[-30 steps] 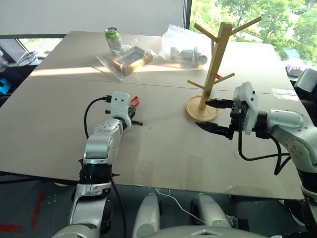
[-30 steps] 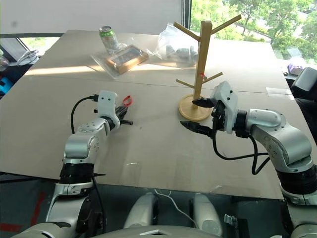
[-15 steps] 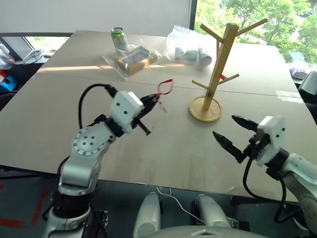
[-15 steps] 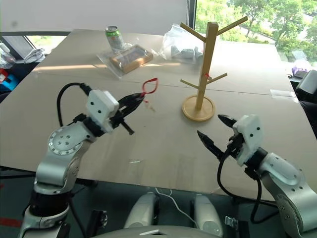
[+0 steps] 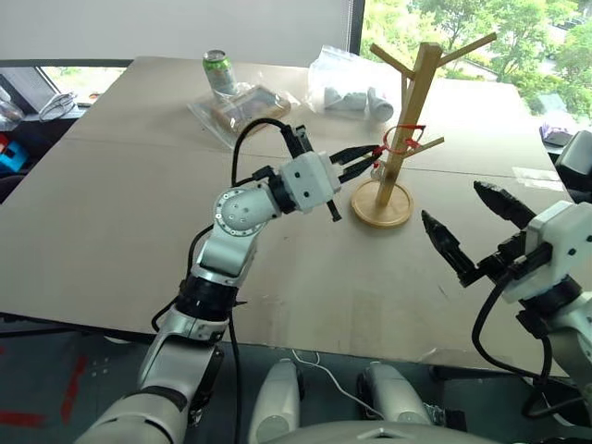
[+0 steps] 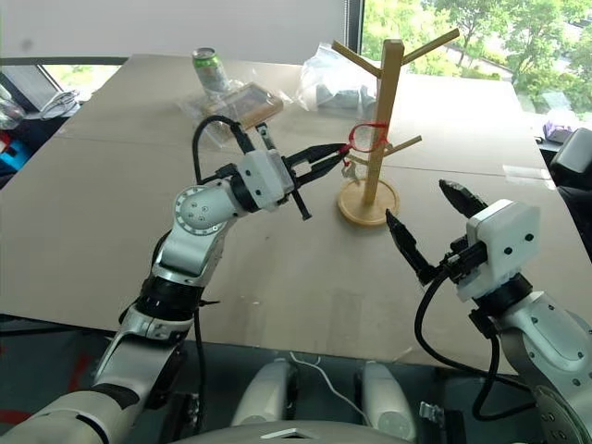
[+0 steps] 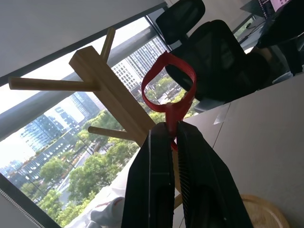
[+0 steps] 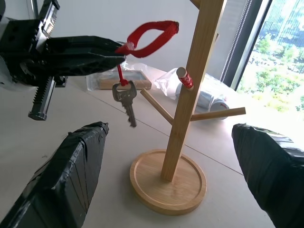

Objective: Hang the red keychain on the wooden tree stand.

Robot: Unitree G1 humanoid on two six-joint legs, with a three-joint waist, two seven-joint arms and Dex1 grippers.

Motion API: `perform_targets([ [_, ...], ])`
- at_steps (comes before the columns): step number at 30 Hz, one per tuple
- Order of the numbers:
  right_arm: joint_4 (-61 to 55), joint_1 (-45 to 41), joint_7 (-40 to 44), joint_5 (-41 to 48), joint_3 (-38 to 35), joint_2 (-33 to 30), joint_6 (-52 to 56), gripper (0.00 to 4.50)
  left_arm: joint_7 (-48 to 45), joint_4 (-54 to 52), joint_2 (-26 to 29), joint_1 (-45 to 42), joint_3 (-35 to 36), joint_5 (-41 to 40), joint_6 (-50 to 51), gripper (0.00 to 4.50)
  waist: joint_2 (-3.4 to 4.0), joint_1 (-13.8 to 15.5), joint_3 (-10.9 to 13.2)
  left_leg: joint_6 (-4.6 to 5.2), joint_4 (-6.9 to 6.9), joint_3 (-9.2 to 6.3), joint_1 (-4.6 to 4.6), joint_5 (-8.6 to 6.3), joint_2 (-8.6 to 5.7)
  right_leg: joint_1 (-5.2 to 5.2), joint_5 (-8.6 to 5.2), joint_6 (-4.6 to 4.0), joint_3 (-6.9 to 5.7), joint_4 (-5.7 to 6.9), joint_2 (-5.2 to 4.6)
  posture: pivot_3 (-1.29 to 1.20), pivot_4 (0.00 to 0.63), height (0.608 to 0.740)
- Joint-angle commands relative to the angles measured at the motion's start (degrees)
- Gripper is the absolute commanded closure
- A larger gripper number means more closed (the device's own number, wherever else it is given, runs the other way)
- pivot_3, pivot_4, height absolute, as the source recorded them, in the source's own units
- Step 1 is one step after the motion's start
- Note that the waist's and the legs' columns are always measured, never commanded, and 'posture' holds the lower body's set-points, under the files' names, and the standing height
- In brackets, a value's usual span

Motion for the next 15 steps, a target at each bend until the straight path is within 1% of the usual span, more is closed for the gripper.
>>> perform_targets([
  [1, -2.10, 0.90, -2.95, 1.99, 0.16, -2.50, -3.65, 0.00, -0.68, 1.50, -0.95, -2.12, -1.63, 1.90, -4.97, 4.38, 0.00, 0.02, 0.00, 0.00, 0.01, 0.00, 0.00, 0.00, 0.00, 0.01, 0.00, 0.00, 0.00, 0.00, 0.00, 0.00, 0.150, 0.740],
  [6, -2.10, 1.68, -5.89, 3.48, 1.17, -5.15, -5.52, 0.00, 0.56, 3.35, -1.11, -2.44, -1.73, 4.27, -5.94, 4.38, 0.00, -0.13, 0.00, 0.00, 0.01, -0.01, 0.03, 0.00, 0.00, 0.01, 0.00, 0.00, 0.00, 0.02, 0.00, 0.00, 0.150, 0.740],
  [11, -2.10, 2.52, -7.55, 4.70, 1.28, -7.06, -6.58, 0.00, 3.97, 5.95, -1.04, -3.33, -2.11, 10.26, -4.94, 4.38, 0.00, 0.00, 0.00, 0.00, 0.01, -0.01, 0.02, 0.00, 0.00, 0.02, 0.00, 0.01, 0.00, 0.02, 0.00, 0.00, 0.150, 0.740],
  [15, -2.10, 2.61, -8.39, 5.34, 1.46, -7.86, -6.68, 0.00, 5.24, 7.34, -0.66, -3.46, -2.66, 13.55, -4.35, 4.38, 0.00, -0.02, 0.00, 0.00, 0.01, -0.02, 0.02, 0.00, 0.00, 0.02, 0.00, 0.00, 0.00, 0.02, 0.00, 0.00, 0.150, 0.740],
])
